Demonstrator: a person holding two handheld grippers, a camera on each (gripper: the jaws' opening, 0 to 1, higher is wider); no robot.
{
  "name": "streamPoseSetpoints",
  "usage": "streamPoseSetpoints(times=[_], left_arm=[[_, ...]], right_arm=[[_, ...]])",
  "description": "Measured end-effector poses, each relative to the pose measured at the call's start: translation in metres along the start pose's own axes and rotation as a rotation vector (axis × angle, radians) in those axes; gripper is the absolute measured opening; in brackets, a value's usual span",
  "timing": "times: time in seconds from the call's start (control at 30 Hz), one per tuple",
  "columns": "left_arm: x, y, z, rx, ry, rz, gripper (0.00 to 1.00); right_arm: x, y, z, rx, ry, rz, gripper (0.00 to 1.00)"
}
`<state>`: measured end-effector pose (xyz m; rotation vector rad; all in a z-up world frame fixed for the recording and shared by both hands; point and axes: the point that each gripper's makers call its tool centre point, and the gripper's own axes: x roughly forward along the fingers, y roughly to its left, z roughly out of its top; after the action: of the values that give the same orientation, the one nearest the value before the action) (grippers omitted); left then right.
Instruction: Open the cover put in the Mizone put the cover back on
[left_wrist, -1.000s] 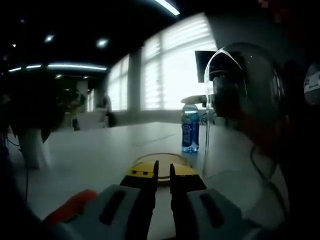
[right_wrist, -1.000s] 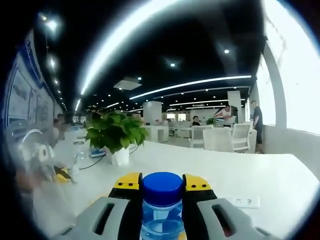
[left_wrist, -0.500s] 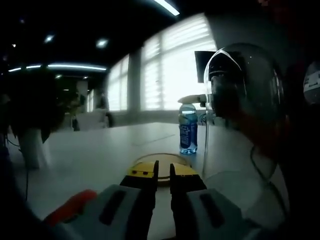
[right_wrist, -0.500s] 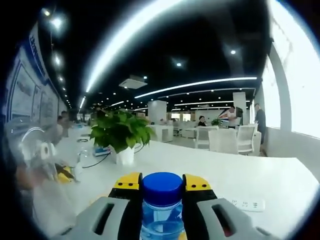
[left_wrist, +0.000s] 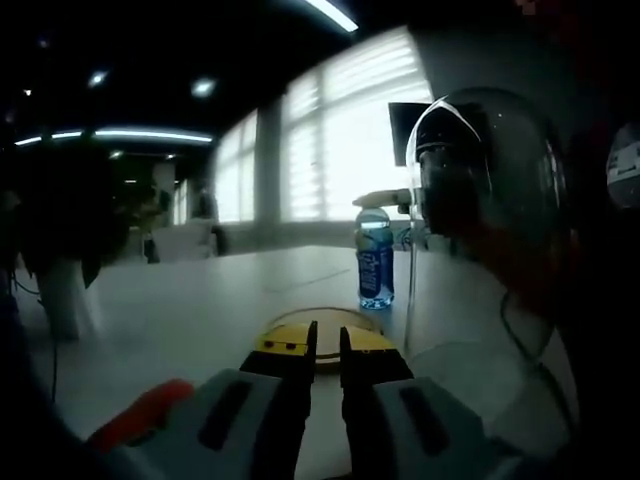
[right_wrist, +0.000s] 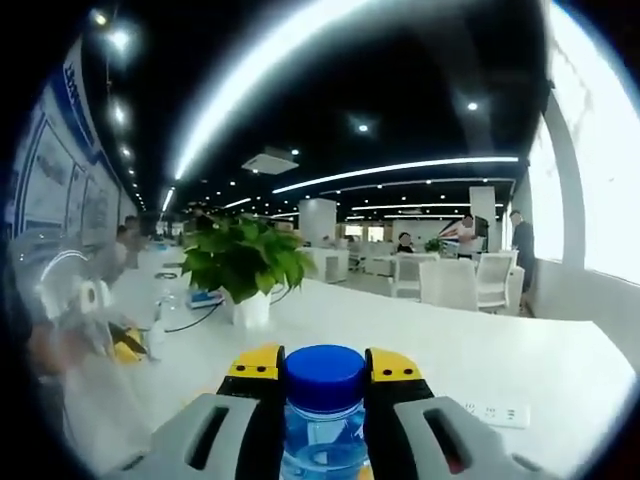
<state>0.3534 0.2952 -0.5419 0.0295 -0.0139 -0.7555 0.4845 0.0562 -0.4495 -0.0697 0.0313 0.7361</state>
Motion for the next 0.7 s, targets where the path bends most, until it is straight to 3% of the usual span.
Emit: streamPoseSetpoints(times=[0.3, 0.7], left_arm=[[0.0001, 0.0002, -0.0004, 0.003, 0.002, 0.001, 0.0], [-0.0004, 0.0005, -0.0004, 0.005, 0.003, 0.002, 0.0]], right_arm=[[-0.0009, -0.0029, -0.001, 0.008, 0.012, -0.011, 0.22], [0.0071, 0.0067, 0.0016, 0.032, 0.015, 0.028, 0.22]])
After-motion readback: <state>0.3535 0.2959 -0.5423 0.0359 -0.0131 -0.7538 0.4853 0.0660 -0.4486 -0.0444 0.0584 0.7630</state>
